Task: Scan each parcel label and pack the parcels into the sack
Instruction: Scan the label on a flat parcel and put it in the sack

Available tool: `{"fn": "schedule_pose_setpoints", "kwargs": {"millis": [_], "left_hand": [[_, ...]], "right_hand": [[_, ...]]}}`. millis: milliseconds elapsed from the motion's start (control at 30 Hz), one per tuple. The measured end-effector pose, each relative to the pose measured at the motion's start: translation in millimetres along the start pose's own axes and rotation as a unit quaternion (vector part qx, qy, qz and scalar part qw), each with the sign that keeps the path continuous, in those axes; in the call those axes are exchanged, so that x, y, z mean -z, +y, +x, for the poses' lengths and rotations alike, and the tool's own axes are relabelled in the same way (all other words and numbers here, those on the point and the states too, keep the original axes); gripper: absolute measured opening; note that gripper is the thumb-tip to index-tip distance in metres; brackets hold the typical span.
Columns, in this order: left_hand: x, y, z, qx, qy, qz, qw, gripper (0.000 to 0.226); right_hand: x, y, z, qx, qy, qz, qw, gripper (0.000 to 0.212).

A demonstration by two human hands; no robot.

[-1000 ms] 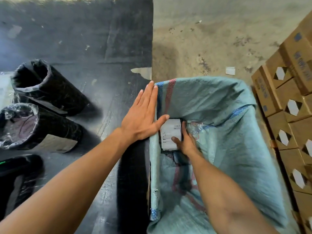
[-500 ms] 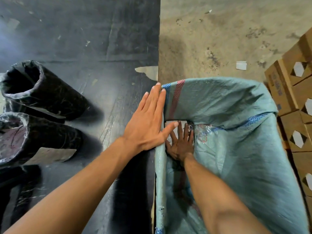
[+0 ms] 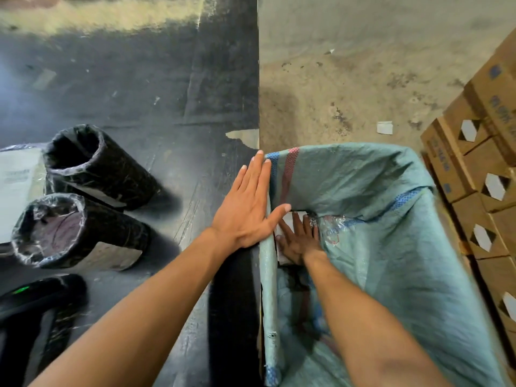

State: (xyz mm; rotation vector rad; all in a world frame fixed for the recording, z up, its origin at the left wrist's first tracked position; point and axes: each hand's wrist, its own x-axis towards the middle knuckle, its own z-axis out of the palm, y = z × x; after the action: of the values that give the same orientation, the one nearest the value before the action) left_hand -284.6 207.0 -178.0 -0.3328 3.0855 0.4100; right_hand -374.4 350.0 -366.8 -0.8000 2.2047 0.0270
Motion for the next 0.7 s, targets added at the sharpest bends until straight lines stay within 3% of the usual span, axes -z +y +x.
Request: {"fn": "schedule_pose_setpoints", "kwargs": {"millis": [200,567,700], "left_hand": [[2,0,0,0.002,-0.013,-0.009,1.0,0.093],[30,4,-14,0.005,-0.051,-0.079,0.996,0.092],[79,-8,-35,-0.047,0.04,-0.093,0.994,0.073]], "right_hand": [[25,1,-31,-0.044,0.097,0.143,0.984,0.064],[78,3,-127,-0.03,0.21,0.186,0.959,0.075],[110,-24,-174,-0.028,0.273,0.186,0.943,0.082]]}}
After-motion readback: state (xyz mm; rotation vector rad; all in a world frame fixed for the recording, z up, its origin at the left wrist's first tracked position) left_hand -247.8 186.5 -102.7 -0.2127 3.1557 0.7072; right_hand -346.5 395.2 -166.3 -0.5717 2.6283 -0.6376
